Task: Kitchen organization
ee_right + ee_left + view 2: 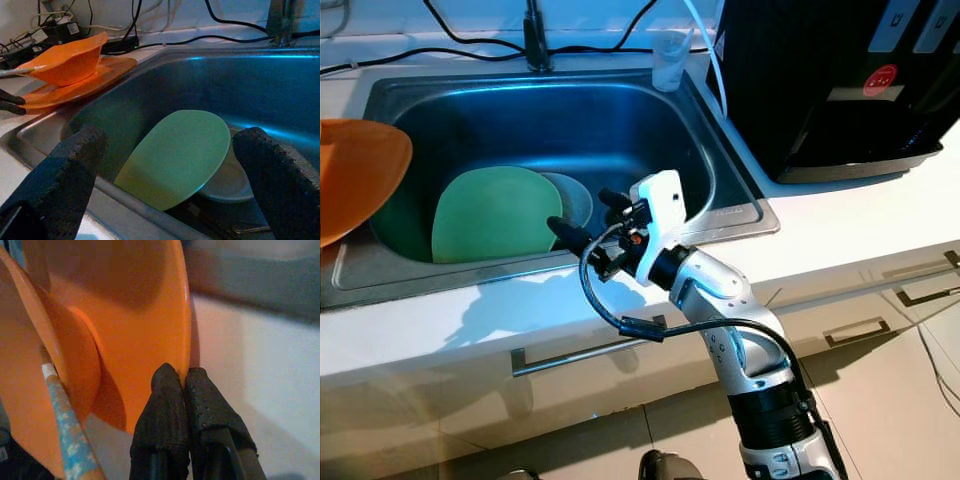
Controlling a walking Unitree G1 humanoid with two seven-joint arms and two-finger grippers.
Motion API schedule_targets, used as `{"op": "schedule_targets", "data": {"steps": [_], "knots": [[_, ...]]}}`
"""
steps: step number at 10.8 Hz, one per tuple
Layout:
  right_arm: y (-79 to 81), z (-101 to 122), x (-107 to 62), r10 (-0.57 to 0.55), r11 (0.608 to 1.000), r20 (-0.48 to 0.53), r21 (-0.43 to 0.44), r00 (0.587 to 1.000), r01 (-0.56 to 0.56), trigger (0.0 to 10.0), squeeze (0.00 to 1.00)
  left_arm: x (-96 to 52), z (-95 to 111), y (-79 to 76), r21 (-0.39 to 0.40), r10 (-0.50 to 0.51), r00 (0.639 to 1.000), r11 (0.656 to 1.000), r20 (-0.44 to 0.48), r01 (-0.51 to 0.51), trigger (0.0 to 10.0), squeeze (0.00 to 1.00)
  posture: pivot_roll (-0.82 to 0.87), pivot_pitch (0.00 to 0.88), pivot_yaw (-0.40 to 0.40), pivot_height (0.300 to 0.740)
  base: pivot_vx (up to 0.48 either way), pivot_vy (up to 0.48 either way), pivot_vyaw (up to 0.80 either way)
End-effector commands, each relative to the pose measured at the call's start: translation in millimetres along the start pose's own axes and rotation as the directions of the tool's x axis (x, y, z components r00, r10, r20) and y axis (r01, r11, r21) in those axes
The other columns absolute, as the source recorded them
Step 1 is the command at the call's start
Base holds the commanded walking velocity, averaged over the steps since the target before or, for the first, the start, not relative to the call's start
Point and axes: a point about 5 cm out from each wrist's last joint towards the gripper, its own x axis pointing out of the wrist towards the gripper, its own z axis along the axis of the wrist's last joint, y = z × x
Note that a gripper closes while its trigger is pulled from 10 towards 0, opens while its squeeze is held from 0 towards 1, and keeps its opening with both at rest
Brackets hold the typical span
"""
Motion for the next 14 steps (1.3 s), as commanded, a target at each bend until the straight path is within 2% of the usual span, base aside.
{"op": "schedule_targets", "data": {"steps": [1, 3, 7, 8, 9, 11, 14], "knots": [[-2.3, -0.4, -1.1, -0.005, 1.0, -0.001, -0.006, 1.0, 0.005, 10.0, 0.0, 9.7, -17.5, -20.3, -0.08, -0.133, 0.988, 0.989, -0.072, 0.128, 0.0, 0.0, 0.18, 0.159, -0.104, 0.74, 0.0, 0.0, 0.0], [-2.1, -0.4, -0.6, -0.002, 1.0, -0.001, -0.006, 1.0, 0.002, 10.0, 0.0, 10.8, -27.8, -19.0, -0.098, -0.116, 0.987, 0.99, -0.114, 0.105, 0.0, 0.0, 0.18, 0.158, -0.105, 0.74, 0.0, 0.0, 0.0], [-1.5, -0.8, 1.5, 0.008, 1.0, -0.003, -0.009, 1.0, -0.009, 10.0, 0.0, 4.4, -33.3, -11.3, -0.099, -0.098, 0.984, 0.992, -0.147, 0.083, 0.0, 0.0, 0.19, 0.153, -0.112, 0.74, 0.0, 0.0, 0.0], [-1.0, -1.0, 3.5, 0.012, 1.0, -0.001, -0.01, 1.0, -0.012, 10.0, 0.0, 5.7, -24.5, -9.5, -0.095, -0.089, 0.991, 0.992, -0.102, 0.079, 4.8, 0.0, 0.2, 0.149, -0.111, 0.74, 0.0, 0.0, 0.0], [-0.6, -0.9, 4.4, 0.013, 1.0, 0.0, -0.011, 1.0, -0.013, 10.0, 0.0, 7.6, -19.4, -12.9, -0.099, -0.103, 0.992, 0.99, -0.075, 0.095, 10.0, 1.0, 0.2, 0.147, -0.108, 0.74, 0.0, 0.0, 0.0], [-1.5, -0.9, 3.9, 0.008, 1.0, 0.002, -0.013, 1.0, -0.008, 10.0, 0.0, 9.8, -15.1, -16.3, -0.098, -0.134, 0.99, 0.987, -0.052, 0.129, 10.0, 1.0, 0.19, 0.141, -0.101, 0.74, 0.0, 0.0, 0.0], [-3.0, -1.0, 3.8, -0.002, 1.0, 0.008, -0.017, 1.0, 0.002, 10.0, 0.0, 8.5, 3.4, -17.7, -0.139, -0.195, 0.979, 0.97, 0.06, 0.202, 10.0, 1.0, 0.19, 0.134, -0.093, 0.74, 0.0, 0.0, 0.0]]}}
